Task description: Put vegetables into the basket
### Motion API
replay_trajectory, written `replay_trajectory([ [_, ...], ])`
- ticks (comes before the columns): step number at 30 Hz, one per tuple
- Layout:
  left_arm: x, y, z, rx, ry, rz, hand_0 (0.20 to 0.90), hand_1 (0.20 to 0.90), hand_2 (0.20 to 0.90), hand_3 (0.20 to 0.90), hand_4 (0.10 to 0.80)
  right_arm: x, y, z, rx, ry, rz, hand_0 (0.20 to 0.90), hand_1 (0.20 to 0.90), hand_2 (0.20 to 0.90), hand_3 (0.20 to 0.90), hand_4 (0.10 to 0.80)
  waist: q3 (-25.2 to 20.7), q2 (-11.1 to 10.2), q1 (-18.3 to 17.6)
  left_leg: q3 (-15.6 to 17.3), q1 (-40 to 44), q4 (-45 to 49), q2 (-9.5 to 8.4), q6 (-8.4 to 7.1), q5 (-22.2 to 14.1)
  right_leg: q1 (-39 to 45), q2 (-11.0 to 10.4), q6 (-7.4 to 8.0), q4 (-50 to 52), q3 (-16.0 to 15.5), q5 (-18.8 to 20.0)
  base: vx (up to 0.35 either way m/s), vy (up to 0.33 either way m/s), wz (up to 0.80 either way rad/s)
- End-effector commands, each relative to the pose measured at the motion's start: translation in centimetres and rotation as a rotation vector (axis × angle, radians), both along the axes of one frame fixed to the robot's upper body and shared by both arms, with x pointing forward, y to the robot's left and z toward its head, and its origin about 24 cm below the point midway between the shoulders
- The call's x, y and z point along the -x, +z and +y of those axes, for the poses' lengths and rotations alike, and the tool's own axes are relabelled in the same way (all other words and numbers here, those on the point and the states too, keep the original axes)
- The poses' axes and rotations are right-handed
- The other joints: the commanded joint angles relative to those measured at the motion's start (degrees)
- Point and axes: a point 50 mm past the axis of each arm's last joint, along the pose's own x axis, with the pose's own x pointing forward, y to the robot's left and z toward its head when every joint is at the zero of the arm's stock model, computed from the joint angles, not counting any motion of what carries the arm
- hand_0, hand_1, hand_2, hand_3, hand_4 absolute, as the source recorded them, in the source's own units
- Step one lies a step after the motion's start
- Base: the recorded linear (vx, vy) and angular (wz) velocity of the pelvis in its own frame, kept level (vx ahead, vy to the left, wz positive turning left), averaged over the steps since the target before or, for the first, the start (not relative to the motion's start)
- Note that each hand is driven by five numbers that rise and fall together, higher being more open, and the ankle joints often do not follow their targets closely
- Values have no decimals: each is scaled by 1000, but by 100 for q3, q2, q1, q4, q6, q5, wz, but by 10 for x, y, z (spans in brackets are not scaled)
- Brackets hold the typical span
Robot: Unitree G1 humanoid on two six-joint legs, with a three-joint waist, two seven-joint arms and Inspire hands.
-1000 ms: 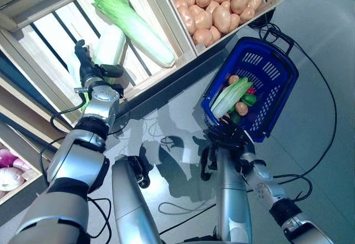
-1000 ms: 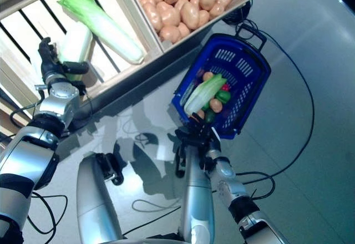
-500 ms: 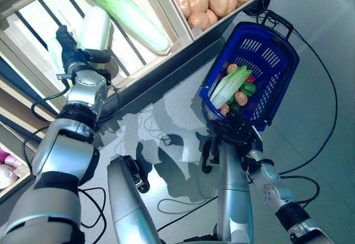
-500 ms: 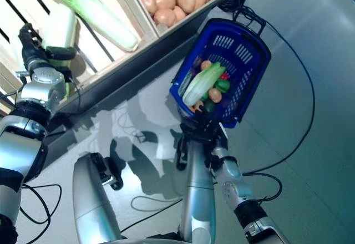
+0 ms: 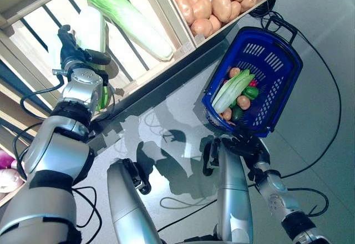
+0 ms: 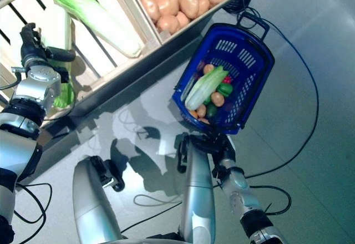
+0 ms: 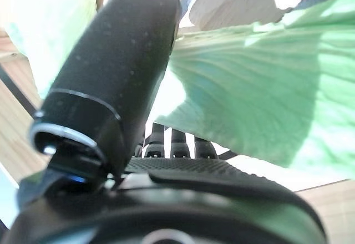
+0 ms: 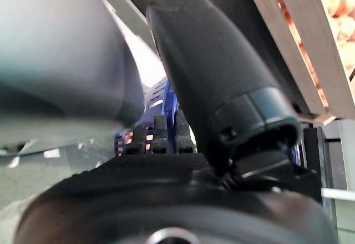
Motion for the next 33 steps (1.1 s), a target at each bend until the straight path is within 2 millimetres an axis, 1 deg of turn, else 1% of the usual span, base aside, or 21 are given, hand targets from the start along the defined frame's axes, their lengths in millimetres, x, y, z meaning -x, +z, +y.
replay_trajectory([
  [1,-1,80,-13,-113,-93,-187,533,533,533,533,555,37,-25,-19,0,-79,124,900,900,900,900,800,16,138,-384,-153,64,-231,161,111,-191,423,-175,261,-878,219,518,0,0,0],
  [2,-1,78,-13,-104,-100,-176,300,300,300,300,400,37,-24,-19,-1,-83,117,900,900,900,900,800,21,135,-397,-152,53,-224,172,114,-192,415,-175,258,-880,226,525,0,0,0],
  [5,-2,75,-11,-77,-112,-162,300,300,300,300,400,36,-20,-18,0,-82,92,900,900,900,900,800,49,128,-426,-141,51,-225,186,119,-197,409,-170,260,-892,238,531,-12,3,-1],
  [7,-2,75,-8,-53,-118,-176,300,300,300,300,400,34,-14,-17,7,-74,63,900,900,900,900,800,72,124,-448,-119,74,-247,208,126,-193,426,-172,267,-928,240,544,-38,13,-2],
  [13,-2,68,-3,-37,-134,-151,300,300,300,300,400,31,-7,-14,5,-82,28,900,900,900,900,800,56,140,-440,-22,337,-470,216,150,-139,703,-186,248,-1154,187,554,0,0,0],
  [18,1,64,8,-11,-128,-148,300,300,300,300,400,30,-5,-14,4,-87,16,900,900,900,900,800,-24,158,-409,75,744,-772,189,165,-88,1108,-180,224,-1408,127,530,-2,9,-3],
  [23,7,61,23,47,-133,-168,300,300,300,300,400,29,-5,-15,18,-98,13,900,900,900,900,800,-201,217,-367,203,1270,-1194,186,169,-1,1596,-197,195,-1730,73,500,12,37,-4],
  [25,9,57,30,74,-135,-170,300,300,300,300,400,29,-6,-16,27,-100,12,900,900,900,900,800,-320,258,-341,272,1614,-1507,146,163,50,1904,-203,179,-1958,48,490,33,37,-1],
  [27,11,56,33,76,-136,-172,300,300,300,300,400,28,-7,-16,31,-101,11,900,900,900,900,800,-376,272,-328,286,1758,-1620,126,157,71,2044,-205,172,-2054,45,488,29,24,4],
  [29,13,51,38,103,-141,-183,300,300,300,300,400,28,-8,-14,40,-108,14,900,900,900,900,800,-501,302,-291,321,2026,-1874,64,160,123,2296,-194,142,-2224,20,480,17,14,2],
  [33,15,45,43,140,-161,-197,300,300,300,300,400,28,-11,-11,48,-104,26,900,900,900,900,800,-634,337,-221,367,2370,-2188,0,164,188,2626,-207,122,-2424,-36,465,32,12,5],
])
